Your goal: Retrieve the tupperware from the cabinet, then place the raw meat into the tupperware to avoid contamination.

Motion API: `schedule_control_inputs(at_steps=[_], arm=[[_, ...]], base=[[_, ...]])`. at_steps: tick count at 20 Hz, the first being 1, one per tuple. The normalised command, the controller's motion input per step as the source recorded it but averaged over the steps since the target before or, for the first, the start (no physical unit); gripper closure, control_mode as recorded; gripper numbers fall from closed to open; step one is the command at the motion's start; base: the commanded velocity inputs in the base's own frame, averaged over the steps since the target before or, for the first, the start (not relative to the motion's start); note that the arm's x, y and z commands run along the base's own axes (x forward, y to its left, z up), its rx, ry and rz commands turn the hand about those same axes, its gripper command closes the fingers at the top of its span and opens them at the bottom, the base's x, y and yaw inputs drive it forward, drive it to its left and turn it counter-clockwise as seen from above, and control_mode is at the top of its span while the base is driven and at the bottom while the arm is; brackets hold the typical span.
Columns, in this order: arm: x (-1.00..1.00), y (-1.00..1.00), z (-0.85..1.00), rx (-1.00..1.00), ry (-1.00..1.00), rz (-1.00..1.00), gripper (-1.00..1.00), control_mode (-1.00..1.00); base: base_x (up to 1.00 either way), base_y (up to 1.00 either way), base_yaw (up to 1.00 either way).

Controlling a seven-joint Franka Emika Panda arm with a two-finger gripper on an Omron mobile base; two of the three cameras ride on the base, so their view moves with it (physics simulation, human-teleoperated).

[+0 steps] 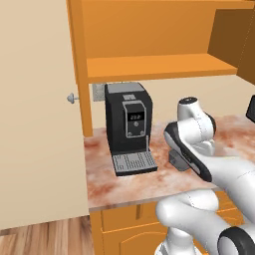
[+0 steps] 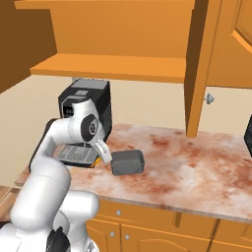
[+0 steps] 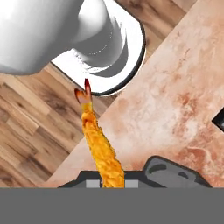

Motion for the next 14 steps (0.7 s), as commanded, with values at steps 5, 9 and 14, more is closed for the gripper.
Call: schedule_control_inputs(at_steps=[5,9,14], arm=[[0.16,-0.24,0.04,0.01,0.1,-0.33,1.0,-1.0],[0.27,-0.16,-0.06,0.11,0.01,-0.26,1.0,-1.0],[0.27,-0.08,-0.05,0.23,-0.03,-0.16,1.0,-1.0]], base=[[0.0,0.0,0.0],[0.0,0.0,0.0],[0.0,0.0,0.0]])
